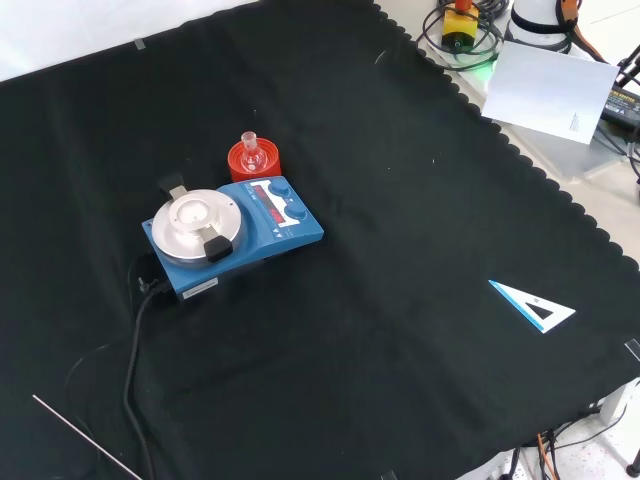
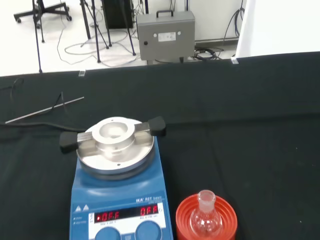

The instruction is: Pick up the round-bottom flask.

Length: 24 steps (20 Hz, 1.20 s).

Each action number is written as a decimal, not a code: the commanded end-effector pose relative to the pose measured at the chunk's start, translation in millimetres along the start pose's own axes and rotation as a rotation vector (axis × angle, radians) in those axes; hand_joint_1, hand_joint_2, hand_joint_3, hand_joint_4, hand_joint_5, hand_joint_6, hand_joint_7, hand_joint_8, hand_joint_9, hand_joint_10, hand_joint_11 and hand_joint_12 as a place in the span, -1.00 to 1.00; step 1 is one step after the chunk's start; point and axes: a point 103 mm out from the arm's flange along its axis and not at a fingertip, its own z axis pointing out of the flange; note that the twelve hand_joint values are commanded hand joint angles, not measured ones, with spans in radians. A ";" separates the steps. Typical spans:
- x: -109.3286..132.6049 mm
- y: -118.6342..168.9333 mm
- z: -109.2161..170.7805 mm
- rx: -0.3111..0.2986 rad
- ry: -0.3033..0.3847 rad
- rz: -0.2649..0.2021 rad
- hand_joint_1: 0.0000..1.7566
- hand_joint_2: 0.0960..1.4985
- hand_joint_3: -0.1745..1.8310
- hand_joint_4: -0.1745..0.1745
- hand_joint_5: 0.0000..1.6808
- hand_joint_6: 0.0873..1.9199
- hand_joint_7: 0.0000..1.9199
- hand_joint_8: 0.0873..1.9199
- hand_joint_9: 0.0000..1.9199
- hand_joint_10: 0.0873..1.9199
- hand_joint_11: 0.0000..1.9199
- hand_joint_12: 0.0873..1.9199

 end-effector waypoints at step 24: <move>-197.1 196.4 207.3 0.198 0.193 0.067 -0.20 0.01 -0.34 -0.25 -0.43 -1.00 -0.76 -0.45 -0.63 -0.42 -1.00 0.27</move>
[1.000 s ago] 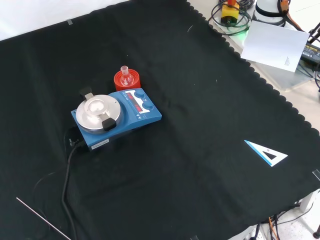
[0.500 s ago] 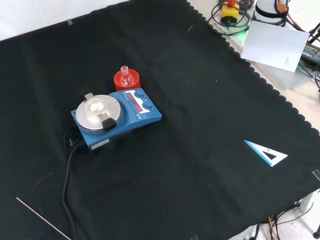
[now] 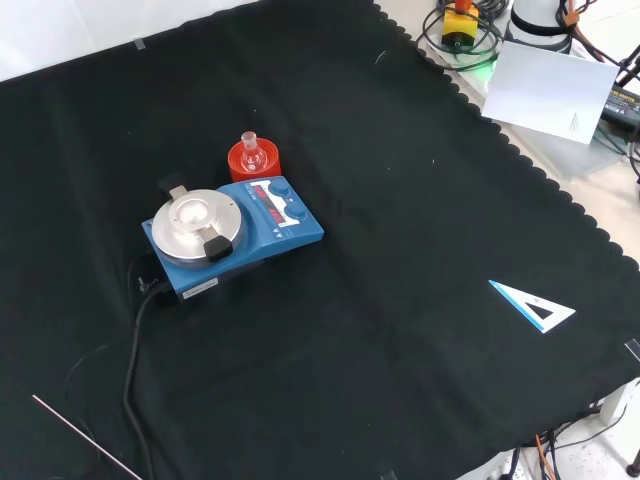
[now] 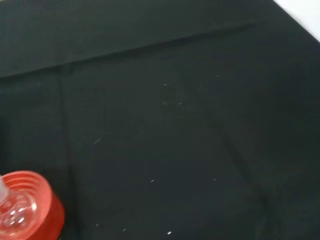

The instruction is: Pick up the round-bottom flask.

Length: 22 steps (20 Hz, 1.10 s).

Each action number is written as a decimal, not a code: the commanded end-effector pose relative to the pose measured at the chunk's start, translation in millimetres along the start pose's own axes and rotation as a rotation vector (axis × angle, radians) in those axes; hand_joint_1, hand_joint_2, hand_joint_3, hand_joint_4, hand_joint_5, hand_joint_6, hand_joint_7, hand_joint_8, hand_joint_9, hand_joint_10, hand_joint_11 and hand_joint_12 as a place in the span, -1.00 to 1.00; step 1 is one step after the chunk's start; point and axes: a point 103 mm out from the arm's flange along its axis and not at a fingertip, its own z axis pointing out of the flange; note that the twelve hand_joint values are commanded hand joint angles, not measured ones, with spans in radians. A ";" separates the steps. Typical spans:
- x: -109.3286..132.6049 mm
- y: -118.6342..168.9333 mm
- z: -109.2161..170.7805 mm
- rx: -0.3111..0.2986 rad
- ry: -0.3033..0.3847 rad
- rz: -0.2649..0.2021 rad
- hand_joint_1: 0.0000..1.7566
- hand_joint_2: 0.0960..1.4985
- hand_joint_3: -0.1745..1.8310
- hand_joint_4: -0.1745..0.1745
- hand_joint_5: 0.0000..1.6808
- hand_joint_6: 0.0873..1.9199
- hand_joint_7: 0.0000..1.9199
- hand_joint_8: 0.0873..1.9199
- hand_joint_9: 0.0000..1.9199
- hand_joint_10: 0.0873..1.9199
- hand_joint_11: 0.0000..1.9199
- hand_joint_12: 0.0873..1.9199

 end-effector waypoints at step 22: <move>128.0 86.3 134.3 0.058 0.121 -0.219 -0.19 -0.04 -0.33 -0.20 -0.41 -1.00 -0.75 -0.44 -0.64 -0.42 -1.00 0.25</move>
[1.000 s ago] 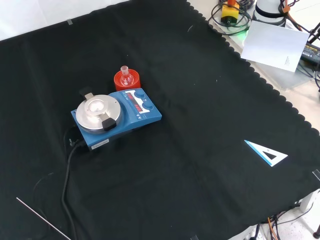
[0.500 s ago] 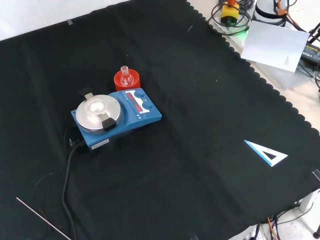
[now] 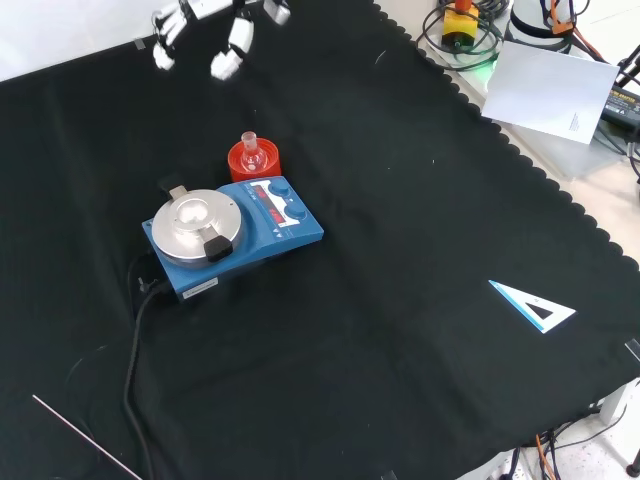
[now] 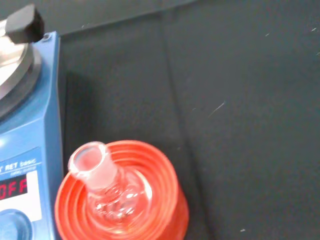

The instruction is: Pick up the round-bottom flask.

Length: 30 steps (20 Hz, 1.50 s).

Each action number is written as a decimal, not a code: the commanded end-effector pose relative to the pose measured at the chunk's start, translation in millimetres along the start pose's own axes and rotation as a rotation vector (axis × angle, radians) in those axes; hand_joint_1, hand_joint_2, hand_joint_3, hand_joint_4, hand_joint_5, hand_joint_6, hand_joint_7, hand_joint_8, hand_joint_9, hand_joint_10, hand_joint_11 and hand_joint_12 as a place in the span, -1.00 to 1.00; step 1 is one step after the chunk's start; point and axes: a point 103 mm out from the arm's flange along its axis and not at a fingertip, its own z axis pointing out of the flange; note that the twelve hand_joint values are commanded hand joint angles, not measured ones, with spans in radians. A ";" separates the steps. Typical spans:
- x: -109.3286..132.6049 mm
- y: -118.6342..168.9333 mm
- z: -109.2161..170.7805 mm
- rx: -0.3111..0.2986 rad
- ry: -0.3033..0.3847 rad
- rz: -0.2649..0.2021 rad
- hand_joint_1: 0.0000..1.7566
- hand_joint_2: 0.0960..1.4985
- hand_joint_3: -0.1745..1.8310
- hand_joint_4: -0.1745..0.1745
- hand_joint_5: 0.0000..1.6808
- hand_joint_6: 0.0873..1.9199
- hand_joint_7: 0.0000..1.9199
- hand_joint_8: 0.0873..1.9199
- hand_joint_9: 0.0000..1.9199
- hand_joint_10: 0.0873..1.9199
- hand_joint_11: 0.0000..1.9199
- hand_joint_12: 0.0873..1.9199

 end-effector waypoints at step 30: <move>-33.1 -14.5 76.7 0.049 0.005 -0.055 -0.14 -0.10 -0.33 -0.14 -0.28 -1.00 -0.74 -0.45 -0.63 -0.43 -1.00 0.25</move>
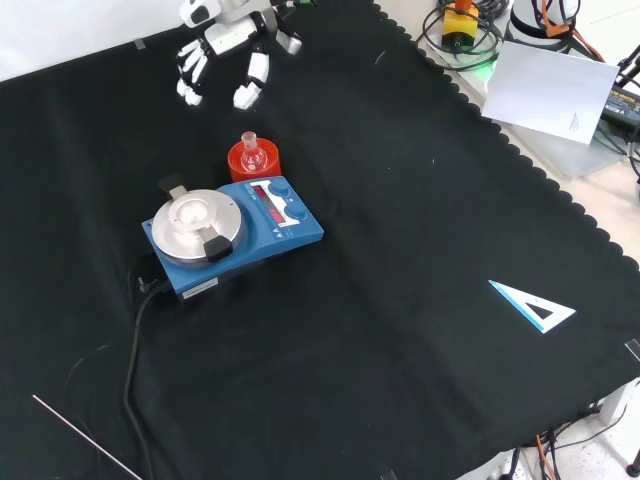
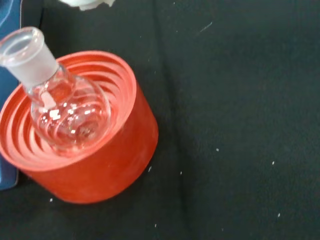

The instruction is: Pick up the round-bottom flask.

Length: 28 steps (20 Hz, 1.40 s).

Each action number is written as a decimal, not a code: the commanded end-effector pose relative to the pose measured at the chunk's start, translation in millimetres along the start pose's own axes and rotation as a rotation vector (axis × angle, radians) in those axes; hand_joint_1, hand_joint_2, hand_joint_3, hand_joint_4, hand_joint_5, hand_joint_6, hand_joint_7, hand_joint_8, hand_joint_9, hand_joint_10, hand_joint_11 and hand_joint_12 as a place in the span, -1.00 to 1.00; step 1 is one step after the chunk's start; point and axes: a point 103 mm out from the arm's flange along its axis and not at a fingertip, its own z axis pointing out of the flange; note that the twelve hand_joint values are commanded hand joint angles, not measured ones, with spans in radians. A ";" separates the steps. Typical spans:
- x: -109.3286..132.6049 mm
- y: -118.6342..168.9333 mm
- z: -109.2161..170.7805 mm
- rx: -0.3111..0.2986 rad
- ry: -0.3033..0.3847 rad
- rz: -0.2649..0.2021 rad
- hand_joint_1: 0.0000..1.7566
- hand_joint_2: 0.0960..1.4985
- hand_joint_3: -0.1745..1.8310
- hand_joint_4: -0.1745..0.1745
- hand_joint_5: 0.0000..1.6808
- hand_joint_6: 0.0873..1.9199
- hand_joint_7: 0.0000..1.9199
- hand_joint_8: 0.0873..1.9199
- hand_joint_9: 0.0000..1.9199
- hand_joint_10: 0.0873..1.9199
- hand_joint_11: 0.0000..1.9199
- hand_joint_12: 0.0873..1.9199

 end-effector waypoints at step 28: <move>69.3 -25.7 47.0 -0.003 -0.030 -0.068 -0.11 -0.13 -0.31 -0.10 -0.19 -0.99 -0.73 -0.47 -0.62 -0.44 -1.00 0.25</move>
